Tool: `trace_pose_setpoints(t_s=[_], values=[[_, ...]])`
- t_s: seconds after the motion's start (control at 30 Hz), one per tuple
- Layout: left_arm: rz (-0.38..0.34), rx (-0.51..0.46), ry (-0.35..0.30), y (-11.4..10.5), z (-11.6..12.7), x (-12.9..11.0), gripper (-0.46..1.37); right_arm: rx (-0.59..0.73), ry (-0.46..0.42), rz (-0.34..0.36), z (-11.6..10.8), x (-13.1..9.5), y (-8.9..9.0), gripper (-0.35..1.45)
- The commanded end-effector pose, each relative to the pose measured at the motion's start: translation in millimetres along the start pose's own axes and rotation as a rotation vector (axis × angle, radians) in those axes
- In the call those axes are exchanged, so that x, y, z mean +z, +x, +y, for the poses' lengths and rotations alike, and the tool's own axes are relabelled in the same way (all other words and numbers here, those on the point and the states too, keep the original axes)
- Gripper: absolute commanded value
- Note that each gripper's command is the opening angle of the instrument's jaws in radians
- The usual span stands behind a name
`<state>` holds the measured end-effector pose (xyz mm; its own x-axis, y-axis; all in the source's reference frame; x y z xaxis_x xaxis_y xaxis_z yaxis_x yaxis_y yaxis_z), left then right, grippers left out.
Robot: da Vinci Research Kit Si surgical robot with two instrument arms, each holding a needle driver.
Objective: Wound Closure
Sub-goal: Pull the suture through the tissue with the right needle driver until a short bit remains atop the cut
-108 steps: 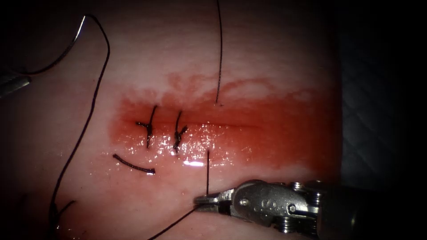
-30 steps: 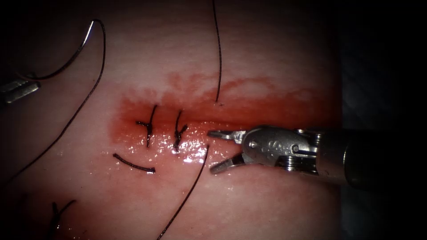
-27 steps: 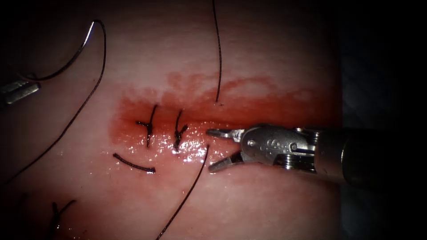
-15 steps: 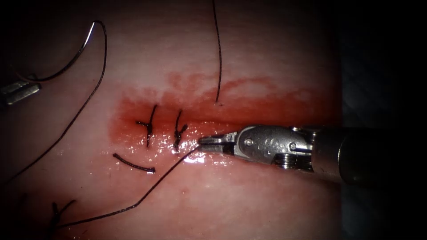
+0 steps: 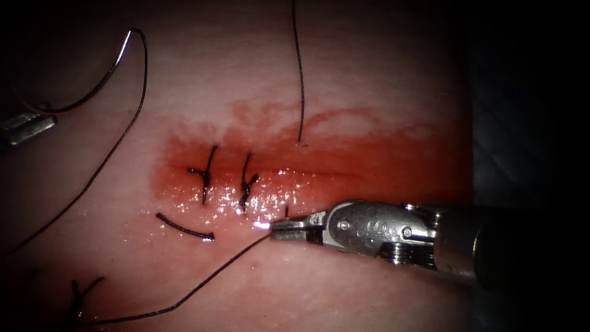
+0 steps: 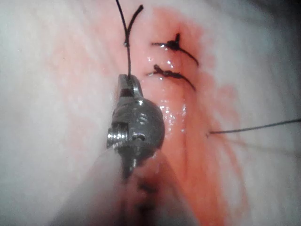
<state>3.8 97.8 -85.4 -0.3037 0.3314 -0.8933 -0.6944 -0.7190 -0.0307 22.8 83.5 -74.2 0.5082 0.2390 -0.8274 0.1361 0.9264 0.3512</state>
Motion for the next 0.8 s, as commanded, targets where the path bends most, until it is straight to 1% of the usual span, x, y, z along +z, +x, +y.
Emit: trace_pose_setpoints(t_s=[0.03, 0.13, 0.17, 0.23, 0.3, 0.43, 0.7, 0.73, 0.8], values=[[0.0, 0.0, -0.006, -0.1, 0.0, 0.0, -0.35, -0.018, 0.027, -0.007, -0.9, 0.1, 0.6, -0.35], [0.0, 0.0, -0.006, -0.1, 0.0, 0.0, -0.35, -0.034, 0.064, -0.03, -2.7, 0.2, 1.6, -0.35], [0.0, 0.0, -0.006, -0.2, 0.0, 0.1, -0.35, -0.047, 0.087, -0.034, -3.8, 0.3, 2.3, -0.35], [0.0, 0.001, -0.006, -0.2, -0.1, 0.3, -0.35, -0.047, 0.114, -0.034, -5.3, 0.3, 3.1, -0.35], [-0.002, 0.002, -0.007, -0.3, -0.1, 0.3, -0.35, -0.05, 0.135, -0.04, -6.2, 0.2, 3.6, -0.35], [-0.003, 0.004, -0.007, -0.5, 0.0, 0.2, -0.35, -0.063, 0.18, -0.071, -8.3, -0.1, 5.3, -0.35], [-0.003, 0.004, -0.007, -0.5, 0.0, 0.2, -0.35, -0.081, 0.249, -0.105, -11.0, -0.2, 8.5, -0.35], [-0.003, 0.004, -0.007, -0.5, 0.0, 0.2, -0.35, -0.081, 0.257, -0.108, -11.1, -0.2, 8.6, -0.35], [-0.003, 0.004, -0.007, -0.5, 0.0, 0.2, -0.35, -0.083, 0.321, -0.106, -11.7, 0.0, 9.3, -0.35]])
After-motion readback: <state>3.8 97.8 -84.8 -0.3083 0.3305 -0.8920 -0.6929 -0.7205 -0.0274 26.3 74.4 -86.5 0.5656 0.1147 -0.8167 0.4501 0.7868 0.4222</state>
